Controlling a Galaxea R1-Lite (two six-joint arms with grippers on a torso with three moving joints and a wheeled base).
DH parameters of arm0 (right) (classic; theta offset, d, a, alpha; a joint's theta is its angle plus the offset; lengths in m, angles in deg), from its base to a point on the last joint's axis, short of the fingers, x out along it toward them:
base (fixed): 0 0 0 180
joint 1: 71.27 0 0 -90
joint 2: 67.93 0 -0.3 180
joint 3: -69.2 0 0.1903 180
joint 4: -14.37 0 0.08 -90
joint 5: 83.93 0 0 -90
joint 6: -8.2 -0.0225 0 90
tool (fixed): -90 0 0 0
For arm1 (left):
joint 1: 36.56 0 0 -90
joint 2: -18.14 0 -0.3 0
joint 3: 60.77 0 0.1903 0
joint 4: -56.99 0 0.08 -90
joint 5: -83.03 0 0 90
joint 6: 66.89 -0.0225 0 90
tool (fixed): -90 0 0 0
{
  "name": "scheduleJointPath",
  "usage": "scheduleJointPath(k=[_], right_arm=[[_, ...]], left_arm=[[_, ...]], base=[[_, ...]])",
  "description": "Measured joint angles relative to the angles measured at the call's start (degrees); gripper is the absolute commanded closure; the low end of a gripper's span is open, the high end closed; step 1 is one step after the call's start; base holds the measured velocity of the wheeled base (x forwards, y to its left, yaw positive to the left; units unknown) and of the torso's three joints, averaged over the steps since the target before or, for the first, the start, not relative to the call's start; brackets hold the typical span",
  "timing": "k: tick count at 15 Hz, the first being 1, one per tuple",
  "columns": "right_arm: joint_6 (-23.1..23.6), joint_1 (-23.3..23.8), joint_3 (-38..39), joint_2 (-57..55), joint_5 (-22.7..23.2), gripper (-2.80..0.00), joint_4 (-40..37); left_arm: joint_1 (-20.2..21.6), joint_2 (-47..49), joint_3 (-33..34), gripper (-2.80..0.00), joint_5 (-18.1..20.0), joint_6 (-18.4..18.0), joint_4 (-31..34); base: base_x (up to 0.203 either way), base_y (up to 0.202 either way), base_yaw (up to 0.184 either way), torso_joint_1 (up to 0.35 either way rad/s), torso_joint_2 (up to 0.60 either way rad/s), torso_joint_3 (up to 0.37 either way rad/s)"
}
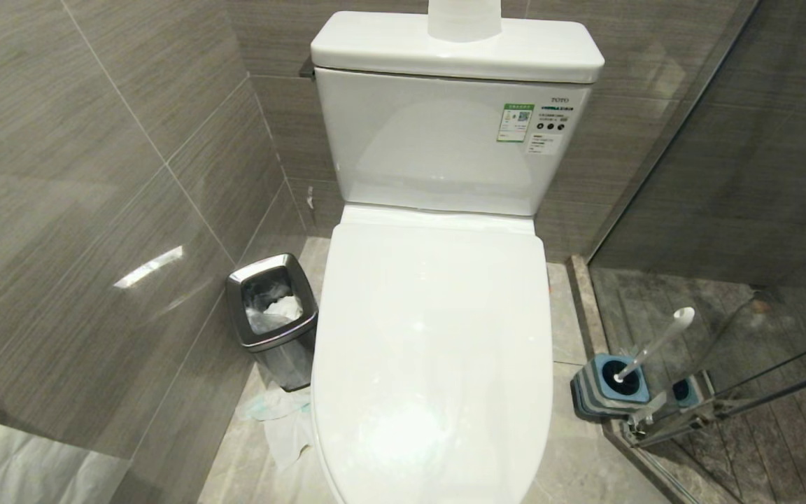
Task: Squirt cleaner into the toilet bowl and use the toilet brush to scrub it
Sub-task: Use the left hand to lift the toilet lid slightly
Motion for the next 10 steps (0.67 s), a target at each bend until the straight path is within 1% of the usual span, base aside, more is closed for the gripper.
scheduleJointPath(k=[10], right_arm=[[0.0, 0.0, 0.0, 0.0, 0.0, 0.00, 0.0]], left_arm=[[0.0, 0.0, 0.0, 0.00, -0.1, -0.1, -0.1]], base=[[0.000, 0.000, 0.000, 0.000, 0.00, 0.000]])
